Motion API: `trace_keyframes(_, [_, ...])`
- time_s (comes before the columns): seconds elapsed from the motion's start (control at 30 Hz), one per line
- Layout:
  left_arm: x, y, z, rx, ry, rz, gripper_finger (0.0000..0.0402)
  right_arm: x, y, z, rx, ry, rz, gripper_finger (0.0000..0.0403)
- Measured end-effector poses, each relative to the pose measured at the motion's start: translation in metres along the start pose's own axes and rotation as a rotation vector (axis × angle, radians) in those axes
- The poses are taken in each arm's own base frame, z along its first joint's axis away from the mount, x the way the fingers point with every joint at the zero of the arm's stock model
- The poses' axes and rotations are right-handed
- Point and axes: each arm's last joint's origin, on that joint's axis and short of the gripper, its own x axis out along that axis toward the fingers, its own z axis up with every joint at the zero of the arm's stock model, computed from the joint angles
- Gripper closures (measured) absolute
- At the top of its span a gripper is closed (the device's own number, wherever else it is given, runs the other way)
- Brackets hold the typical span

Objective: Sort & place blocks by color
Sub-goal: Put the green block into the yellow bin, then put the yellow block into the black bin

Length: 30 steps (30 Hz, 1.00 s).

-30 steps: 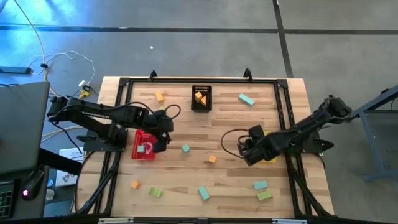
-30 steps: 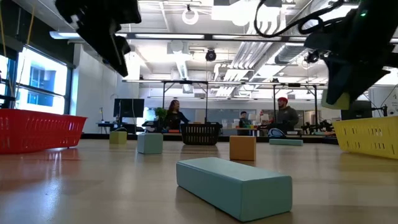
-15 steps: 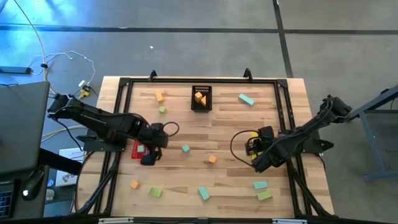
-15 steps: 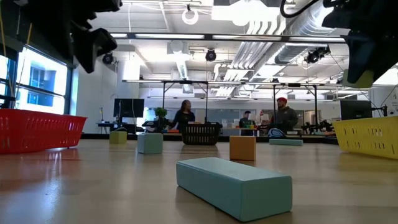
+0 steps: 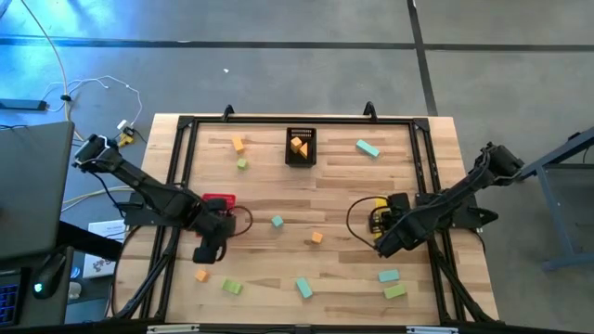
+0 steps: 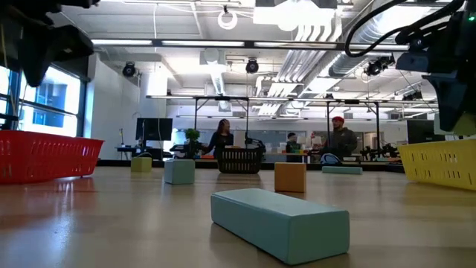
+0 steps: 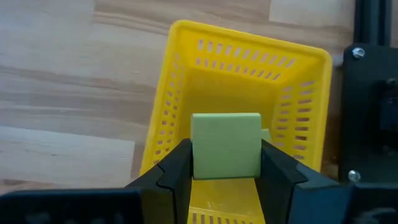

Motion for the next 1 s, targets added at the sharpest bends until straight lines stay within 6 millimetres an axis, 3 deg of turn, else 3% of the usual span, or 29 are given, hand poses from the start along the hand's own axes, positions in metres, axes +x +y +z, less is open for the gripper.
trace_keyframes(0.63, [-0.004,-0.064,-0.049,0.004,-0.024,-0.007,0.0200,0.001,0.004,-0.003,0.019,0.027,0.045,0.0213])
trace_keyframes(1.0, [0.015,-0.094,-0.071,0.164,0.007,0.054,0.0200,0.000,0.011,-0.004,0.039,0.013,0.128,0.0210])
